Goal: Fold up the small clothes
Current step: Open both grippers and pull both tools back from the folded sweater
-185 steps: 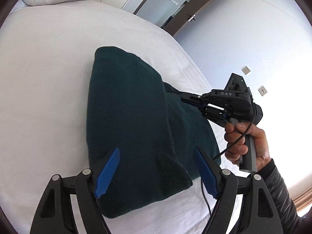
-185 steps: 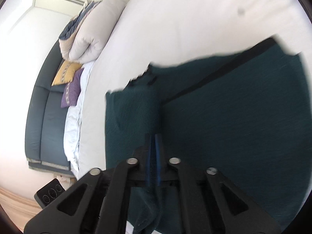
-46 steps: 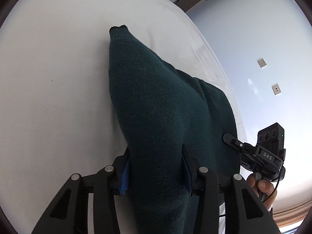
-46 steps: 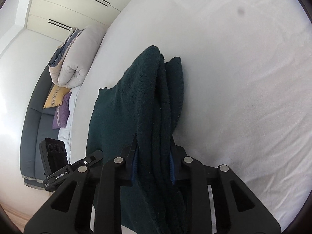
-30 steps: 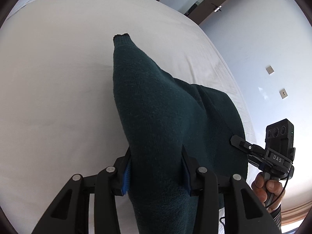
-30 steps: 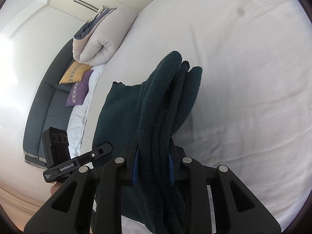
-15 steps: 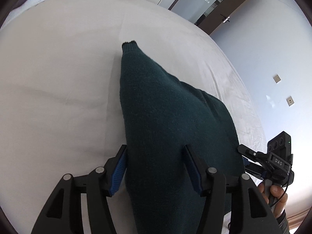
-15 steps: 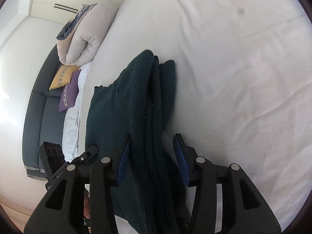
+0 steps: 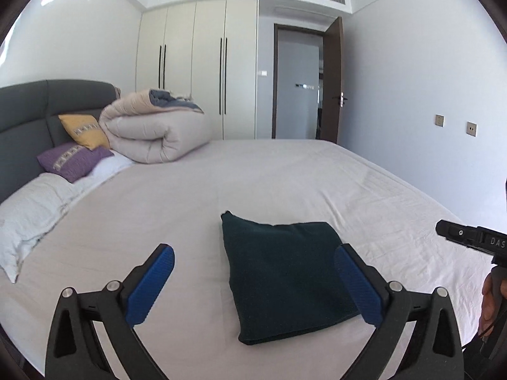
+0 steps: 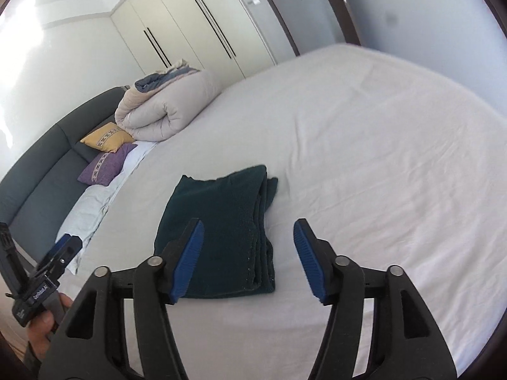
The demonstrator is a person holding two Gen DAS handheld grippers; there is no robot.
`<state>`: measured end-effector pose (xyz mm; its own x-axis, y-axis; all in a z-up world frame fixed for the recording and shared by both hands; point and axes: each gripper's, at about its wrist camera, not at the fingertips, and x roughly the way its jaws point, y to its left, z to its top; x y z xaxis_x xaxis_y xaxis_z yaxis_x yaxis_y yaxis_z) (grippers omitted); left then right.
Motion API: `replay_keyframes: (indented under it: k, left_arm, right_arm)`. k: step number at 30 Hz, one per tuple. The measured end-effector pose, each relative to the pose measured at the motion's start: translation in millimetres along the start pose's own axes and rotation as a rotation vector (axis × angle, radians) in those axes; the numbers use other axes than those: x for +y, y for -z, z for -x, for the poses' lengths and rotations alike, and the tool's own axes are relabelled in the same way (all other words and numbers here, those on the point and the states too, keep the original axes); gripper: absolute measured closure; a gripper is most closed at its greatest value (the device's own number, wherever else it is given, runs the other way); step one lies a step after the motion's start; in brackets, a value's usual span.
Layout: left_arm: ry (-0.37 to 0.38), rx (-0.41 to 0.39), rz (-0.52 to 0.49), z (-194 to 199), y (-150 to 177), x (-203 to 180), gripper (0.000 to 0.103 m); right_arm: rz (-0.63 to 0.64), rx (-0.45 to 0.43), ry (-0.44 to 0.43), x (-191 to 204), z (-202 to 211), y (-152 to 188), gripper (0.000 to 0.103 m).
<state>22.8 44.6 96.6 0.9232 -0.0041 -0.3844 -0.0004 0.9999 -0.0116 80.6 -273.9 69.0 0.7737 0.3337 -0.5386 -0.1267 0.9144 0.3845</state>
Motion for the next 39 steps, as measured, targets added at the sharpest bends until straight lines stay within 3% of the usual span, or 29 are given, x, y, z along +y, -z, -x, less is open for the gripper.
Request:
replay_keyframes:
  k: [4,5,8,11,18,23,30,35,39]
  left_arm:
    - [-0.101,-0.080,-0.083,47.7,-7.5,-12.9,0.000]
    - [-0.132,-0.104,-0.095,59.4,-9.4,-13.3,0.000]
    - [-0.269,-0.172,-0.116,91.6,-10.9,-11.7,0.000]
    - [-0.267,-0.130,-0.116,100.5,-17.5,-11.2,0.000]
    - [-0.245,-0.051,0.003,112.6,-19.8,-2.0,0.000]
    - [-0.205,0.057,0.041,102.3,1.2,-2.0,0.000]
    - [-0.139,0.209,0.096,76.4,17.4,3.1,0.000]
    - [-0.132,0.241,0.087,68.5,26.1,3.3,0.000]
    - [-0.135,0.255,0.087,63.3,28.3,7.1,0.000]
  right_arm:
    - [0.148,-0.217,0.043,39.2,72.6,8.5,0.013]
    - [0.180,-0.283,0.051,48.7,90.5,11.4,0.003]
    - [0.278,-0.453,0.096,73.9,134.0,20.0,0.000]
    - [0.325,-0.525,0.124,92.9,161.6,17.5,0.000]
    - [0.287,-0.480,0.064,112.9,199.1,15.4,0.000]
    - [0.284,-0.358,0.072,116.4,194.8,29.0,0.000]
    - [0.251,-0.219,0.206,93.6,146.5,46.3,0.000]
    - [0.232,-0.119,0.273,78.7,113.3,53.0,0.000]
    - [0.201,-0.044,0.273,68.9,90.2,58.5,0.000]
